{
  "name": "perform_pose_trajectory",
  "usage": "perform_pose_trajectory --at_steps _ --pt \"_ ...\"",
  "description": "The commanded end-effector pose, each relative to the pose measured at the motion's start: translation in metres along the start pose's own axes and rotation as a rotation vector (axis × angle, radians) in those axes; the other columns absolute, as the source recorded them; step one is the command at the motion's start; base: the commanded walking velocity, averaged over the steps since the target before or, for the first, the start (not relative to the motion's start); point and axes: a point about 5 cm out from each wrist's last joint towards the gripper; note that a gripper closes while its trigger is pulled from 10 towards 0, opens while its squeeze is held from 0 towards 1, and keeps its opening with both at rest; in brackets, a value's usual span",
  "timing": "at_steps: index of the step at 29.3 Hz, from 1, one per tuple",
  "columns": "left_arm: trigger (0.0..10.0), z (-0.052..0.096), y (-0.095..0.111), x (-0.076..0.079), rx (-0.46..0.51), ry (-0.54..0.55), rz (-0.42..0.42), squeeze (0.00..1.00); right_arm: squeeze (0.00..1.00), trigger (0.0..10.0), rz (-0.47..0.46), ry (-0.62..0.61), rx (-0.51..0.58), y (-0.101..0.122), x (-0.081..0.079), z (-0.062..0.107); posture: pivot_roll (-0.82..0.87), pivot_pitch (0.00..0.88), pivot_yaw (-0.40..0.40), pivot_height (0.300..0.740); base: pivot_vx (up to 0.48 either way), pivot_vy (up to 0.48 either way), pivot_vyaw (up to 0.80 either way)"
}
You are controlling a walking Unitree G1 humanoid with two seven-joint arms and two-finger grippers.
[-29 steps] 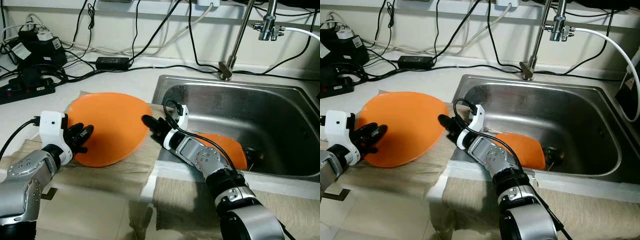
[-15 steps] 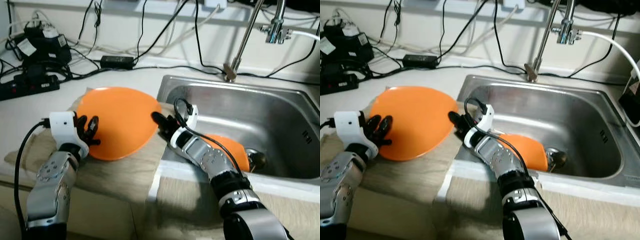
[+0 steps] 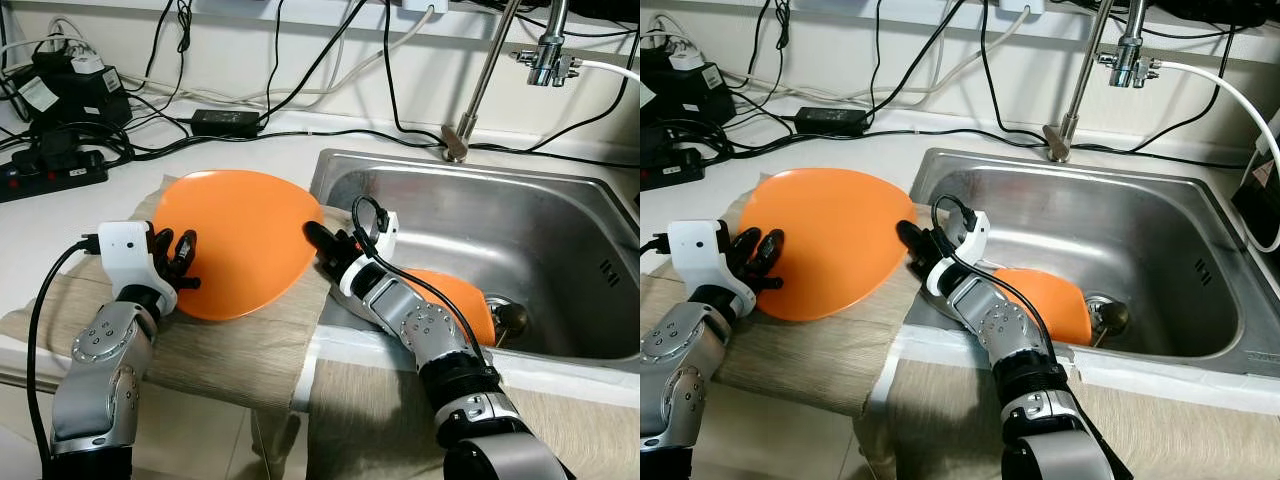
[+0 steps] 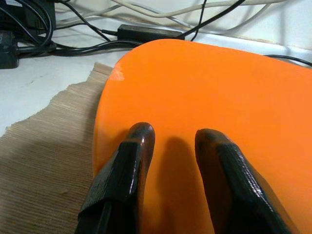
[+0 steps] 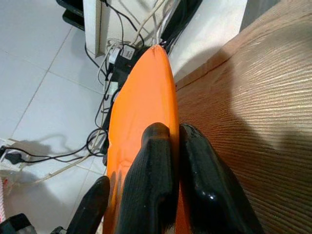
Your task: Kitchen organization
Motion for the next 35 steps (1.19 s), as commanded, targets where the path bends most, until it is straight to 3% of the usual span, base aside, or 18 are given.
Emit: perform_pose_trajectory --at_steps 1,13,14,15,16,35 --pt "10.0 0.008 -0.032 -0.014 -0.252 -0.057 -0.002 0.00 0.00 0.0 0.599 -0.032 -0.123 -0.015 -0.040 -0.039 0.15 0.000 -0.047 0.740 0.000 0.000 0.00" --pt "10.0 0.008 -0.032 -0.014 -0.252 -0.057 -0.002 0.00 0.00 0.0 0.599 -0.032 -0.123 -0.015 -0.040 -0.039 0.15 0.000 -0.047 0.740 0.000 0.000 0.00" --pt "10.0 0.000 -0.029 0.013 -0.138 -0.045 0.023 0.00 0.00 0.0 0.826 -0.190 0.039 0.019 -0.009 -0.001 0.10 0.000 0.000 0.740 0.000 0.000 0.00" --pt "10.0 -0.009 -0.028 0.048 -0.004 -0.019 0.114 0.00 0.00 0.0 1.067 -0.353 0.154 0.036 0.022 0.052 0.09 0.000 0.000 0.740 -0.480 0.000 0.00" --pt "10.0 -0.010 -0.031 0.052 -0.003 -0.030 0.131 0.00 0.00 0.0 1.069 -0.375 0.152 0.034 0.027 0.059 0.09 0.000 0.000 0.740 -0.480 0.000 0.00" --pt "10.0 -0.013 -0.033 0.060 0.047 -0.018 0.138 0.00 0.00 0.0 1.092 -0.405 0.168 0.031 0.029 0.061 0.09 0.000 -0.012 0.740 -0.043 0.000 0.00"
Point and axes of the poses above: a point about 5 cm out from each wrist's last joint towards the gripper, its own z axis pointing back from the gripper into the wrist, its own y axis along the axis of the wrist's last joint, x = y × z, and after that the axes turned 9 degrees about -z, right-handed
